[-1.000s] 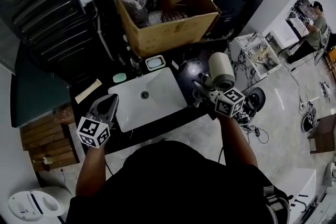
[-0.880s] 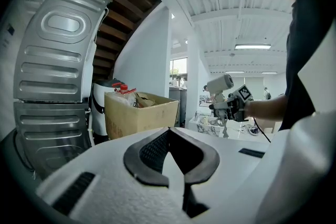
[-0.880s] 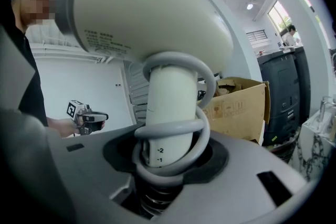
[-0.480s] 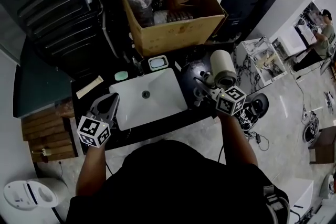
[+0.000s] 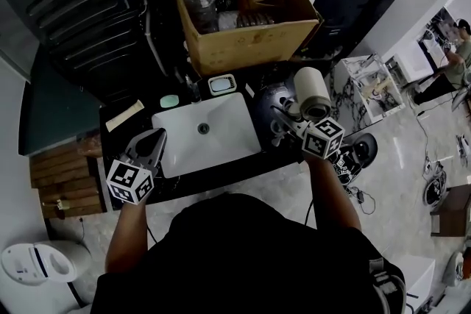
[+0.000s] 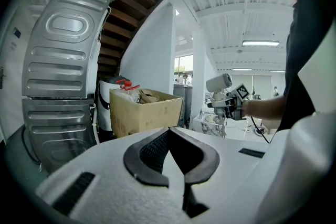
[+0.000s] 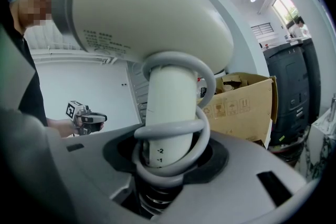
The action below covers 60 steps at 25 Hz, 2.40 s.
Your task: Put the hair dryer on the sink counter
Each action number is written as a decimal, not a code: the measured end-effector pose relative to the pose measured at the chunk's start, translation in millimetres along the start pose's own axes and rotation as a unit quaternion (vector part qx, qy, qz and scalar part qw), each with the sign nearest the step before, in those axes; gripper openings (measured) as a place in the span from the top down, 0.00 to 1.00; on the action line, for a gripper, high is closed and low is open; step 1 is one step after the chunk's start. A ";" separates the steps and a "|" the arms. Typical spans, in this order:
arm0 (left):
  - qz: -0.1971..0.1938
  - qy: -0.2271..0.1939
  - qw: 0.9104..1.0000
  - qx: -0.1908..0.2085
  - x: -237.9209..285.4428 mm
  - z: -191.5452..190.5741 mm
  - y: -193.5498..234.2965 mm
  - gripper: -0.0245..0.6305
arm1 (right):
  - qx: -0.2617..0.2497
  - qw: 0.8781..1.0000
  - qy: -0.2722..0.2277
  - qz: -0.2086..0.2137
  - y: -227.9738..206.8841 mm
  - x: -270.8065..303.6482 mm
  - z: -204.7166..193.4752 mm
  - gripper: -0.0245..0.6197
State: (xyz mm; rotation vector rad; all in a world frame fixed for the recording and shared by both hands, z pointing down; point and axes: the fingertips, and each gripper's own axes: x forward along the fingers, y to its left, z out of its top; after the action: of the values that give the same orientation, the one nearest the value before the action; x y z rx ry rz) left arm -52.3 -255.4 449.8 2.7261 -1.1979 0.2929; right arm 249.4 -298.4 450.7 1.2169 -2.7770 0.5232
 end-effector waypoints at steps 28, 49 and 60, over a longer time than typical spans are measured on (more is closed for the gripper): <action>-0.021 0.038 0.999 -0.022 17.6 -32.7 -11.7 0.94 | 0.056 0.994 0.084 -0.040 -59.6 -5.9 -74.6 0.66; -0.020 0.039 0.998 -0.043 25.0 -47.2 -13.2 0.94 | 0.151 0.971 0.166 -0.082 -114.5 -13.9 -182.9 0.66; -0.019 0.040 0.998 -0.050 26.1 -54.1 -13.3 0.94 | 0.161 0.960 0.203 -0.104 -131.6 -19.1 -212.0 0.66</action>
State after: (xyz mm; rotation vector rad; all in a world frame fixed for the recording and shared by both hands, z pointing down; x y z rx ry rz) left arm -31.5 -253.5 507.7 2.6214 -1.1078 0.3257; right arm 341.7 -297.5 683.3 1.2631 -2.2511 1.0958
